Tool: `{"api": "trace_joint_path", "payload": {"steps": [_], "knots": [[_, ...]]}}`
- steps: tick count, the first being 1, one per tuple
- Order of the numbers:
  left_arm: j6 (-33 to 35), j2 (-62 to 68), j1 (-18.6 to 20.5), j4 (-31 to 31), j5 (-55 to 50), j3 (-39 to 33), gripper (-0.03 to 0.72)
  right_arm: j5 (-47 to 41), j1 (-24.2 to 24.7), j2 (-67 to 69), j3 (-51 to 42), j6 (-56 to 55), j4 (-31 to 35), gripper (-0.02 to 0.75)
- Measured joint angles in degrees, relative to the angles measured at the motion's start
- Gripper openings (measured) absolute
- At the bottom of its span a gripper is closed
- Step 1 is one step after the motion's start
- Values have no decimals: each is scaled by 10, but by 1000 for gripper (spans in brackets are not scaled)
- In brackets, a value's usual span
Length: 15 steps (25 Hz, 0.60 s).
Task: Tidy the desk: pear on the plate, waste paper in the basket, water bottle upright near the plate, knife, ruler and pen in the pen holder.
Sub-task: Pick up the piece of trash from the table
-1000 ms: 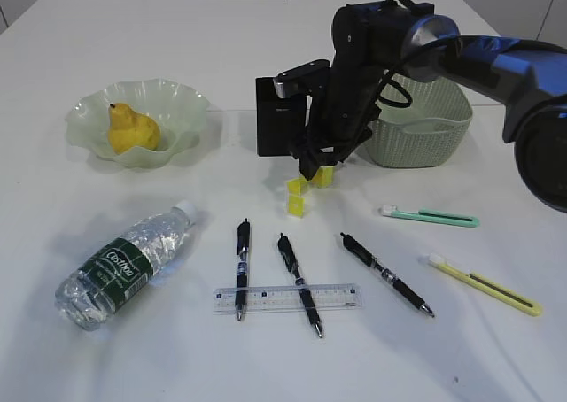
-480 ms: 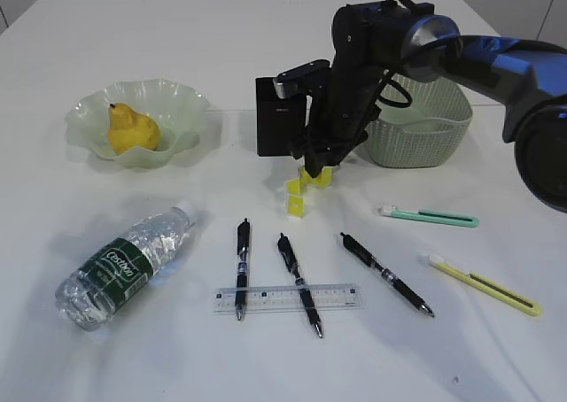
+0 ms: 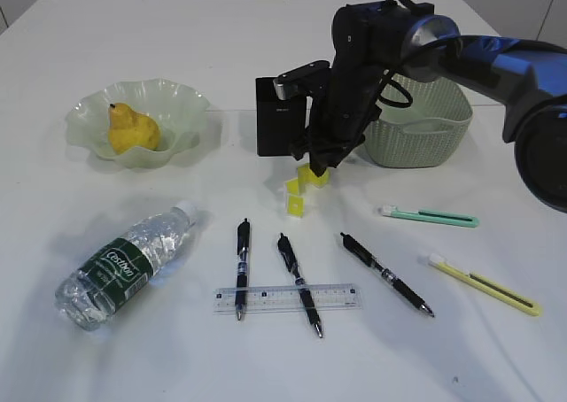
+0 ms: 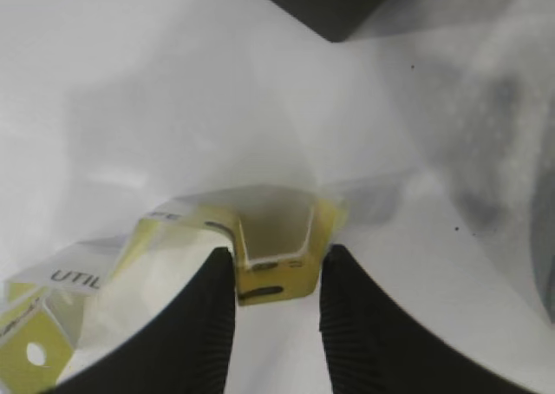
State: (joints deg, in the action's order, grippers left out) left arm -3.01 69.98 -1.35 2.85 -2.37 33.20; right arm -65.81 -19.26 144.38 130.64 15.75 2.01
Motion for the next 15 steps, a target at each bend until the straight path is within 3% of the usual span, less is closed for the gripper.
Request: {"api": "trace_joint_path", "payload": {"steps": [15], "knots": [[0,0,0,0,0,0,276,-19,0,0,0,0,-11,210]]}}
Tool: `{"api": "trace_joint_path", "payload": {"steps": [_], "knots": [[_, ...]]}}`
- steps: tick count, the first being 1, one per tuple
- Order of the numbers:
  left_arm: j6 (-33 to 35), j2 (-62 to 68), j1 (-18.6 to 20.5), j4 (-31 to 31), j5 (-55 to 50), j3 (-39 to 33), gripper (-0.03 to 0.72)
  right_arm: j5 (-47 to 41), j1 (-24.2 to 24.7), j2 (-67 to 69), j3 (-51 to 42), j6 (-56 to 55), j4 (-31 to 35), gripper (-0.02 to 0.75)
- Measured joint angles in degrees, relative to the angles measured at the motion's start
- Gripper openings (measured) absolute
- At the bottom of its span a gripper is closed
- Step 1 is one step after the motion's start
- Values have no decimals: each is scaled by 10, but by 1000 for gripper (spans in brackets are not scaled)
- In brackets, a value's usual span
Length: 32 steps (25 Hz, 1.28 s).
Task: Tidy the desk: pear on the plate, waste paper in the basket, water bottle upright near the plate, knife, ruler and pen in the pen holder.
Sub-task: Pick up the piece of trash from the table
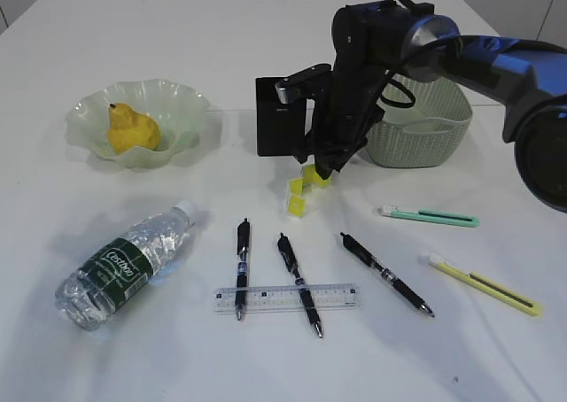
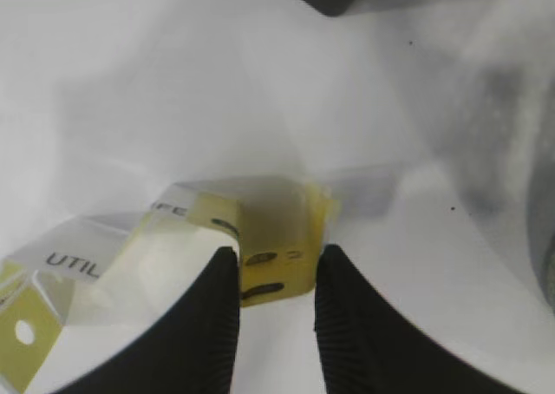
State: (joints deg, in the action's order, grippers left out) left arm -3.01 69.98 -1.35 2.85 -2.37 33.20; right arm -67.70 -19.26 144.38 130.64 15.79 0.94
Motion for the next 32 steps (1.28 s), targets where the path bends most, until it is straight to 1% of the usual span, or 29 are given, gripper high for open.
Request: {"api": "trace_joint_path", "payload": {"steps": [5,8,14,16,19,32], "knots": [[0,0,0,0,0,0,276,-13,0,0,0,0,-1,87],[0,0,0,0,0,0,276,-20,0,0,0,0,-1,50],[0,0,0,0,0,0,276,-22,0,0,0,1,-1,34],[0,0,0,0,0,0,276,-22,0,0,0,1,-1,6],[0,0,0,0,0,0,276,-23,0,0,0,1,-1,-10],[0,0,0,0,0,0,276,-23,0,0,0,-7,-1,-13]]}}
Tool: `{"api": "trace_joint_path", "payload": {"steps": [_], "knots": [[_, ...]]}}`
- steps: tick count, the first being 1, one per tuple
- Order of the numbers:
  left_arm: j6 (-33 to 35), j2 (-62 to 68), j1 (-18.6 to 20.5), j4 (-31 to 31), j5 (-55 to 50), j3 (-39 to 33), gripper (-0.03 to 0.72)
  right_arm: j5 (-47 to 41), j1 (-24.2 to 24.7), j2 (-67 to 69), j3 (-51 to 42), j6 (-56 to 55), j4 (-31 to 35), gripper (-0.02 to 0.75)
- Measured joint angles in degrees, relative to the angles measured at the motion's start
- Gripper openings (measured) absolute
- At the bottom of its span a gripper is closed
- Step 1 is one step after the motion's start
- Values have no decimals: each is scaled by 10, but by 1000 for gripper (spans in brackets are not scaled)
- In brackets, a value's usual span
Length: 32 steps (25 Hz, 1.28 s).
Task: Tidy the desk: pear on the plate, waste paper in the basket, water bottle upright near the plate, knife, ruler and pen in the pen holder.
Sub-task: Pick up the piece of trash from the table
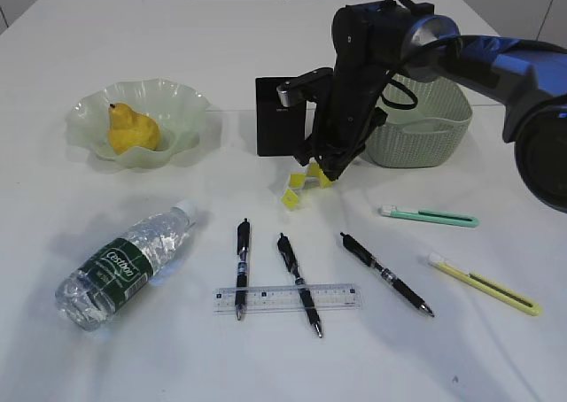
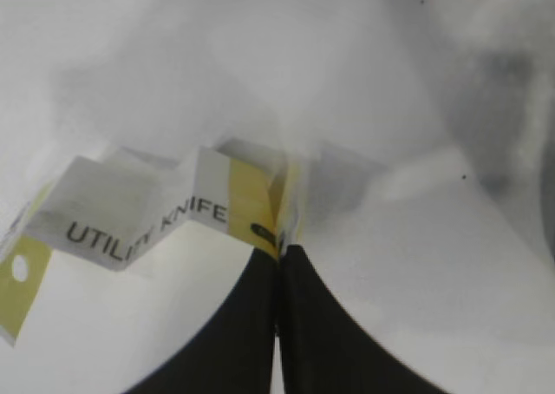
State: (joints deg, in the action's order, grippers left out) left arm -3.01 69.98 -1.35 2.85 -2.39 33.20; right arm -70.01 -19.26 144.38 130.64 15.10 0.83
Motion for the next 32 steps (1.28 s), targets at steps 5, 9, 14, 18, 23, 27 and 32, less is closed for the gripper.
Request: {"api": "trace_joint_path", "payload": {"steps": [5,9,14,18,23,27,32], "knots": [[0,0,0,0,0,0,276,0,0,0,0,-13,0,-13],[0,0,0,0,-5,0,276,0,0,0,0,-18,0,-13],[0,0,0,0,-9,0,276,0,0,-5,0,-21,0,-13],[0,0,-5,0,-9,0,276,-1,0,-18,15,-23,-1,-13],[0,0,-4,-1,-10,0,276,-3,0,-20,46,-31,-1,-13],[0,0,-4,-1,-13,0,276,-5,0,-26,48,-34,-1,-13],[0,0,-4,-1,-12,0,276,-5,0,-39,49,-39,-15,-13]]}}
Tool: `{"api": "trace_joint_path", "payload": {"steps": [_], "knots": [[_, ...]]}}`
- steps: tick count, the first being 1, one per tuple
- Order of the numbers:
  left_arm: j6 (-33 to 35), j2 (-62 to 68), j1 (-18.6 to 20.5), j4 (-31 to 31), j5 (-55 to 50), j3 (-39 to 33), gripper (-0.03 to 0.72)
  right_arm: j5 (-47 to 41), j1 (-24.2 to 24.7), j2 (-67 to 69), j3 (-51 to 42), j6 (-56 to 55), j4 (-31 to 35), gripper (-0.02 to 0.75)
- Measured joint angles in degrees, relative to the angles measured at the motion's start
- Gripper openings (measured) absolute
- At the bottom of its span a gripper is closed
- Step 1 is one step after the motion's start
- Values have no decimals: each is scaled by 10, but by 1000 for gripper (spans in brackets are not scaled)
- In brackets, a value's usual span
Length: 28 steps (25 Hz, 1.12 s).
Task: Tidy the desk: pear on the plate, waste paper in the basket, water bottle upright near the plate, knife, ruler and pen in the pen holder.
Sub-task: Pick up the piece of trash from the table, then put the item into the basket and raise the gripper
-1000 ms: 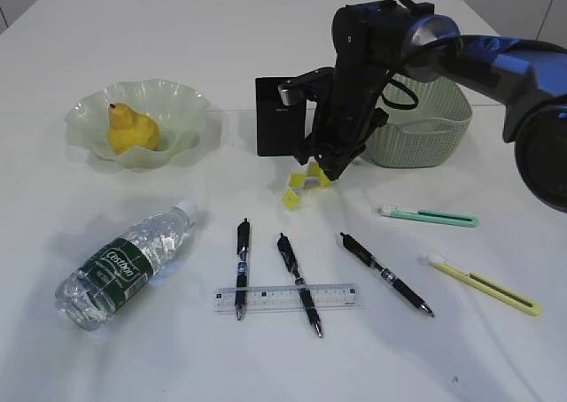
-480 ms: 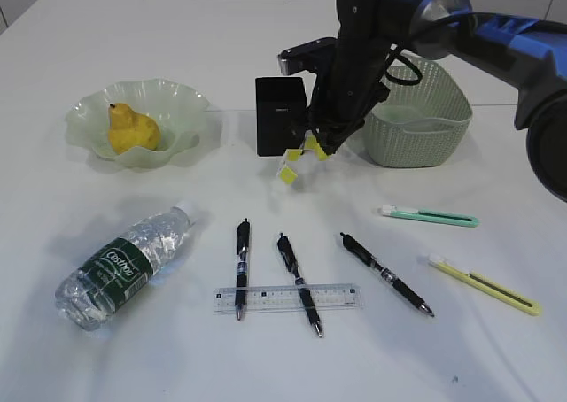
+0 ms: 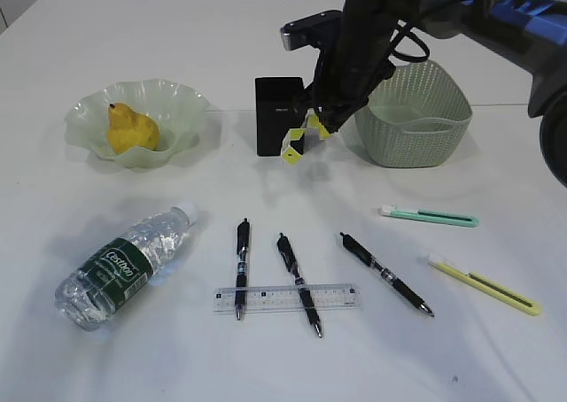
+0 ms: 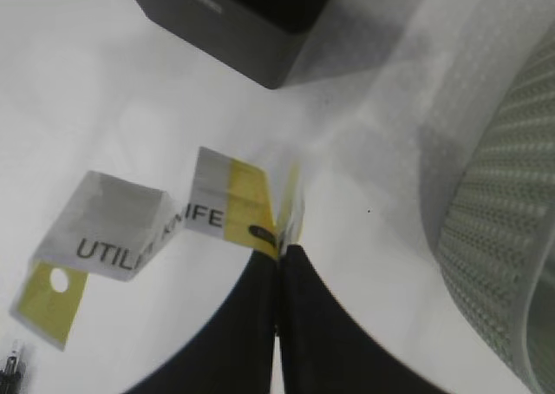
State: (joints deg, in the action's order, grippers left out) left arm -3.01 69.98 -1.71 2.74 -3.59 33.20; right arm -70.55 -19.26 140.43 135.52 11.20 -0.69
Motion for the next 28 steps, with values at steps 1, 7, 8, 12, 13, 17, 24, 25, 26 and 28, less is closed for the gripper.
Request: {"api": "trace_joint_path", "payload": {"steps": [1,7,8,12,13,17,24,25,26,28], "knots": [[0,0,0,0,0,0,276,0,0,-2,0,0,-1,-13],[0,0,0,0,0,0,276,-4,0,-9,0,-7,-20,-13],[0,0,0,0,0,0,276,-4,0,-11,0,-10,-25,-13],[0,0,0,0,0,0,276,-5,0,-21,1,-14,-32,-13],[0,0,0,0,0,0,276,-5,0,-24,4,-15,-33,-13],[0,0,0,0,-1,0,276,-7,2,-27,19,-20,-39,-13],[0,0,0,0,-2,0,276,-8,14,-28,34,-31,-41,-13],[0,0,0,0,-2,0,276,-8,18,-29,34,-33,-41,-13],[0,0,0,0,-2,0,276,-8,21,-30,34,-33,-41,-13],[0,0,0,0,-2,0,276,-8,29,-32,35,-34,-41,-13]]}}
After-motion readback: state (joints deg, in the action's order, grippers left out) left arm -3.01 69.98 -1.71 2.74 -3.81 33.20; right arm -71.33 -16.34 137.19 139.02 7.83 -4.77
